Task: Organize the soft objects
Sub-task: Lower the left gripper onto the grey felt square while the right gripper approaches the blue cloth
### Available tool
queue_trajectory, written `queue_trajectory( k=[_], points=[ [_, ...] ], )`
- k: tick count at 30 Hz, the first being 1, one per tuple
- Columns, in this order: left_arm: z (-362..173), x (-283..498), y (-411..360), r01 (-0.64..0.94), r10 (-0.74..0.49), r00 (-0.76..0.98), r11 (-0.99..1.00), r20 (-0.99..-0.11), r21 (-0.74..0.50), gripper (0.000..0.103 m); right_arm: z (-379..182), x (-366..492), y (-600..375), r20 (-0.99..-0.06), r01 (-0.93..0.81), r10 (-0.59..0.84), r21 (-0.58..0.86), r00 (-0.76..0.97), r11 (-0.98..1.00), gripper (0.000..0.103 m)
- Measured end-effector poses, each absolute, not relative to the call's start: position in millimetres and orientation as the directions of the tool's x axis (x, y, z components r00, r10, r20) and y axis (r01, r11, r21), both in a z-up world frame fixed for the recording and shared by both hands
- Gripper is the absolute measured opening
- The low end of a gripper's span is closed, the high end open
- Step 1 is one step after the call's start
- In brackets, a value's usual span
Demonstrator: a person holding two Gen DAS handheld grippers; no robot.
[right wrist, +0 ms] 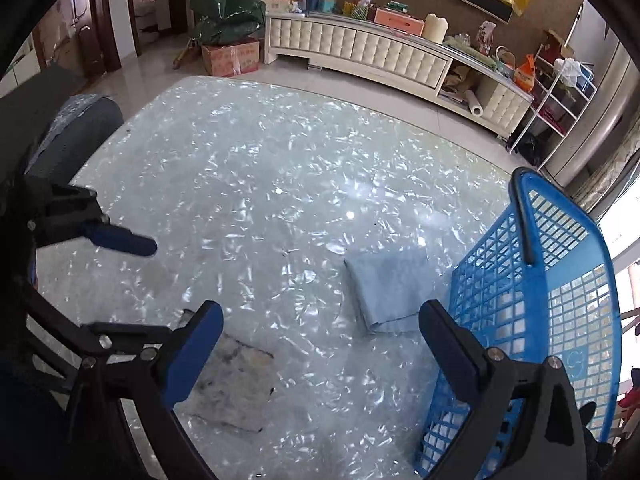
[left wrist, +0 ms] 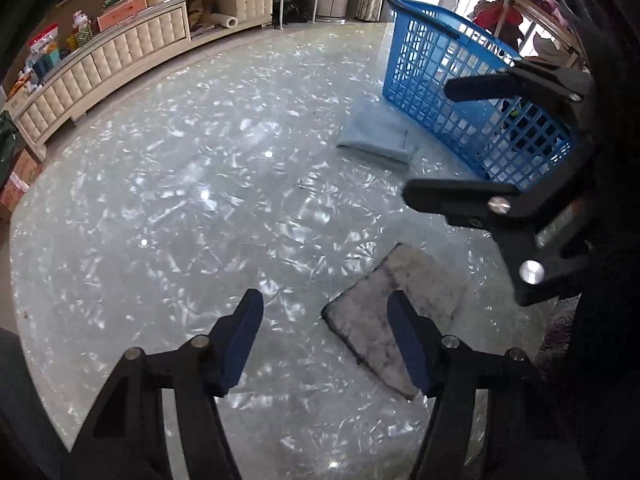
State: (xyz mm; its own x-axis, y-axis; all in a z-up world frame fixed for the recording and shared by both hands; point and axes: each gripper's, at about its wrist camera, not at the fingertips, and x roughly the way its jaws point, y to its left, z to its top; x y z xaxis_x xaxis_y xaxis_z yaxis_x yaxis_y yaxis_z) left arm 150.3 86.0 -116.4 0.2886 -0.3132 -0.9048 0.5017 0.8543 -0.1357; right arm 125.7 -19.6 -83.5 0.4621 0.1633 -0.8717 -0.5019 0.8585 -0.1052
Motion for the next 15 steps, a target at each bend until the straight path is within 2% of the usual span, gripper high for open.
queue_trajectory(
  k=[6,13,15],
  points=[
    [-136,155,84,0.488,-0.352,0.225,0.848,-0.909,-0.208,0.062,-101,138,-22,-0.878,-0.481,0.146,-0.105,0.455,0.870,0.097],
    [-147,147,82,0.603,-0.338,0.287,0.791,-0.897,-0.105,0.062,-114,137,-26,-0.879,-0.497,0.162,-0.095,0.449,0.862,0.097],
    [-144,144,81,0.631,-0.356,0.297,0.770,-0.886,-0.098,0.062,-112,142,-35,-0.875,-0.485,0.184,-0.065,0.448,0.872,0.094]
  ],
)
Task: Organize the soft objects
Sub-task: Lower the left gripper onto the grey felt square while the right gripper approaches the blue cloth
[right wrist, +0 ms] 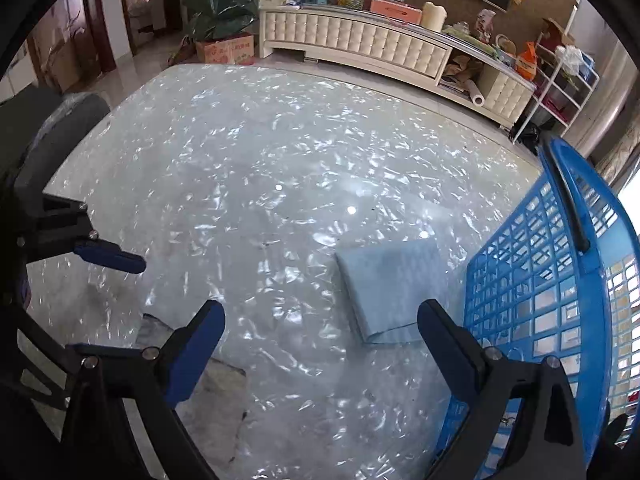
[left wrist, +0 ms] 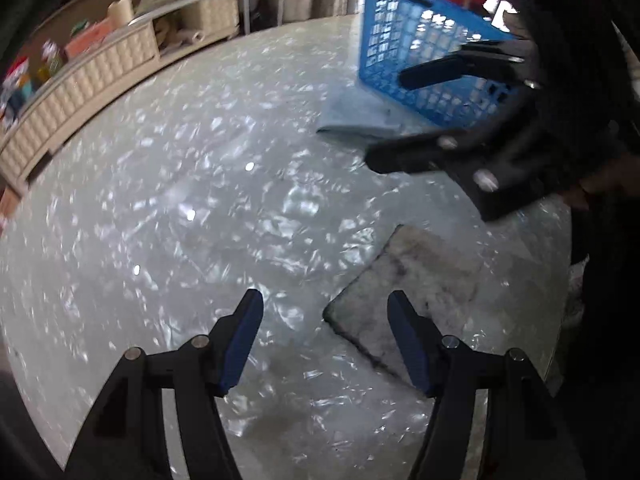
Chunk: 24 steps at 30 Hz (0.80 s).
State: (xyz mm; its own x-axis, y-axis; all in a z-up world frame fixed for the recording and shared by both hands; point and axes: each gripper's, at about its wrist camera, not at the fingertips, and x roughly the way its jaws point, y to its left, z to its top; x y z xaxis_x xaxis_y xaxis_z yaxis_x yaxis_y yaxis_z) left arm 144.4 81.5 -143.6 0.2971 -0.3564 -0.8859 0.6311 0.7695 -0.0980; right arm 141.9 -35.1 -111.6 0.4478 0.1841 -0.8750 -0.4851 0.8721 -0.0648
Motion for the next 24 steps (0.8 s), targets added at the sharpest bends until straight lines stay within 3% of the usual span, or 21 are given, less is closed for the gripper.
queue_trajectory(
  k=[19,21,23,24],
  points=[
    [-159,148,49,0.714,-0.373,0.271,0.696,-0.887,-0.075,0.062,-138,178,-43,-0.904,-0.403,0.170,-0.003,0.393,0.915,0.094],
    [-158,148,46,0.719,-0.377,0.273,0.692,-0.885,-0.073,0.056,-145,184,-46,-0.913,-0.382,0.162,0.007,0.375,0.924,0.089],
    [-157,148,44,0.730,-0.399,0.253,0.676,-0.881,-0.097,0.032,-150,188,-52,-0.921,-0.359,0.161,0.025,0.355,0.933,0.078],
    [-157,148,42,0.732,-0.406,0.243,0.673,-0.881,-0.108,0.029,-149,189,-55,-0.915,-0.356,0.163,0.023,0.370,0.934,0.075]
  ],
)
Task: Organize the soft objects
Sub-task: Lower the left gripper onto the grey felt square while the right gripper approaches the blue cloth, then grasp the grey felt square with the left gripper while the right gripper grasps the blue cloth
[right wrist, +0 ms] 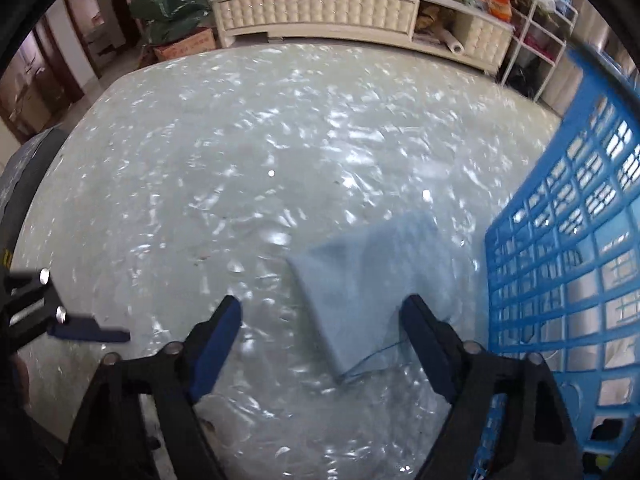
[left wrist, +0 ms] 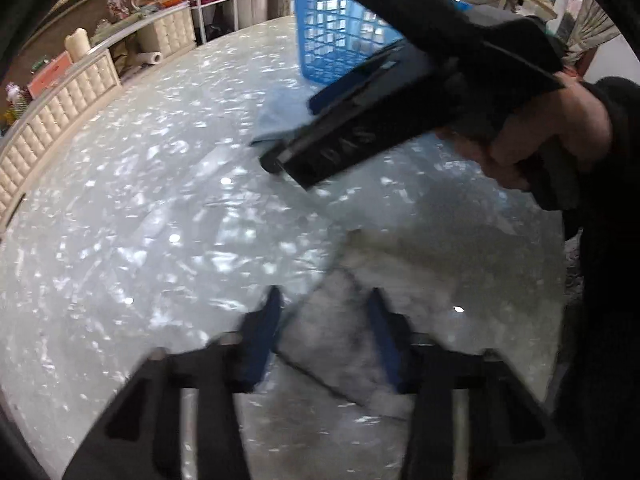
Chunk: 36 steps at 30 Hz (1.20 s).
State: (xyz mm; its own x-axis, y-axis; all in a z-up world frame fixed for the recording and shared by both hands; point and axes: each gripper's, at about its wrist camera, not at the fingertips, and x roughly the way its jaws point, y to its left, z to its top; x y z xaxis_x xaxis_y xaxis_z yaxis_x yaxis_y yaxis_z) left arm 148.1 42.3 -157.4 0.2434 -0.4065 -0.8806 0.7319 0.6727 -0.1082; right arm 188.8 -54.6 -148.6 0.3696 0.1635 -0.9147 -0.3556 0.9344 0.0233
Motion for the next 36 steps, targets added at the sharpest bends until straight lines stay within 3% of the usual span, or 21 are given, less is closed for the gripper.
queue_trajectory(
  k=[5,7,9,11,26,36],
  points=[
    [-158,145,39,0.736,-0.427,0.220,0.663,-0.877,-0.138,0.015,-144,190,-64,-0.904,-0.335,0.140,-0.004,0.403,0.942,0.041],
    [-158,145,41,0.728,-0.437,0.209,0.667,-0.875,-0.159,0.012,-143,187,-64,-0.901,-0.348,0.146,-0.006,0.408,0.937,0.035],
    [-157,142,42,0.724,-0.436,0.208,0.670,-0.876,-0.162,0.011,-142,185,-63,-0.899,-0.358,0.148,-0.011,0.413,0.934,0.026],
    [-155,139,44,0.719,-0.430,0.210,0.677,-0.878,-0.159,0.010,-142,184,-61,-0.895,-0.358,0.138,-0.025,0.424,0.933,0.009],
    [-137,158,83,0.541,-0.333,0.341,0.834,-0.879,-0.107,0.009,-130,161,-60,-0.890,-0.372,0.186,0.019,0.417,0.928,0.006],
    [-119,153,76,0.528,-0.307,0.370,0.846,-0.877,-0.073,0.009,-106,111,-53,-0.874,-0.447,0.265,0.062,0.407,0.893,0.006]
  ],
)
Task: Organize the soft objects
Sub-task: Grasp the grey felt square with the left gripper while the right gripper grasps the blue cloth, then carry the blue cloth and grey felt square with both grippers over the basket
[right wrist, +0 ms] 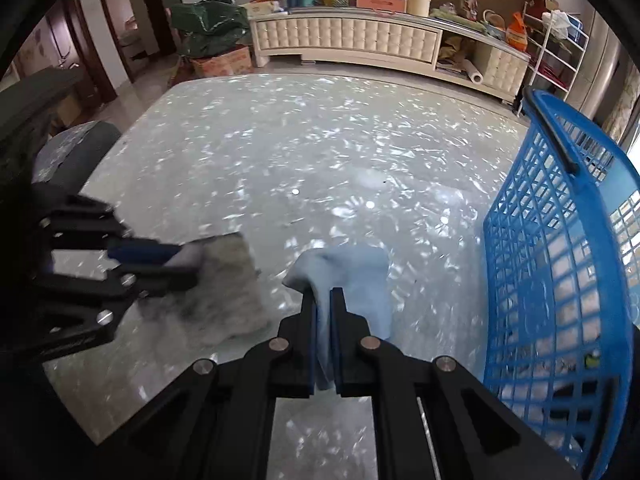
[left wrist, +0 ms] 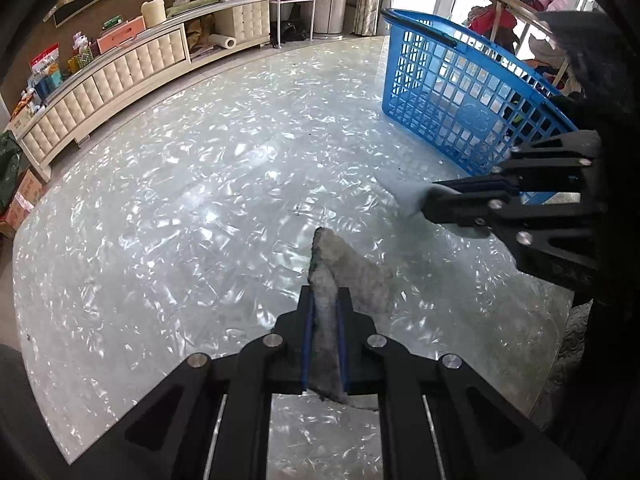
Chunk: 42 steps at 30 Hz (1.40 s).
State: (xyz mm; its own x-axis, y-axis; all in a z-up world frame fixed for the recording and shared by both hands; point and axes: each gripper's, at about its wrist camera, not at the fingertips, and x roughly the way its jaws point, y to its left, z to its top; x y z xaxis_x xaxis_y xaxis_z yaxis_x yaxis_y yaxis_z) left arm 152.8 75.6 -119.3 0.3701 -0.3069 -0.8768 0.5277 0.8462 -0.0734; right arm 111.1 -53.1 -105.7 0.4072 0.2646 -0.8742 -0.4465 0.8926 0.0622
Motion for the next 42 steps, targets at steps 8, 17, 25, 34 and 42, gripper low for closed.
queue_trajectory(
  k=[8,17,25,34,42],
  points=[
    [-100,143,60,0.528,-0.299,0.383,0.847,-0.874,-0.058,0.009,-93,102,-61,-0.862,-0.451,0.287,0.078,0.418,0.889,0.006],
    [-49,125,43,0.483,-0.290,0.449,0.874,-0.845,-0.043,0.009,-70,92,-71,-0.832,-0.458,0.334,0.110,0.444,0.882,0.006],
    [4,106,38,0.478,-0.303,0.536,0.878,-0.788,-0.013,0.009,-35,88,-76,-0.783,-0.494,0.358,0.075,0.509,0.866,0.006],
    [38,102,20,0.485,-0.328,0.578,0.874,-0.748,-0.008,0.009,-6,89,-96,-0.735,-0.505,0.360,0.027,0.575,0.862,0.006],
    [48,109,-18,0.506,-0.343,0.579,0.862,-0.740,-0.004,0.009,-2,90,-124,-0.720,-0.480,0.338,0.007,0.606,0.877,0.006]
  ],
)
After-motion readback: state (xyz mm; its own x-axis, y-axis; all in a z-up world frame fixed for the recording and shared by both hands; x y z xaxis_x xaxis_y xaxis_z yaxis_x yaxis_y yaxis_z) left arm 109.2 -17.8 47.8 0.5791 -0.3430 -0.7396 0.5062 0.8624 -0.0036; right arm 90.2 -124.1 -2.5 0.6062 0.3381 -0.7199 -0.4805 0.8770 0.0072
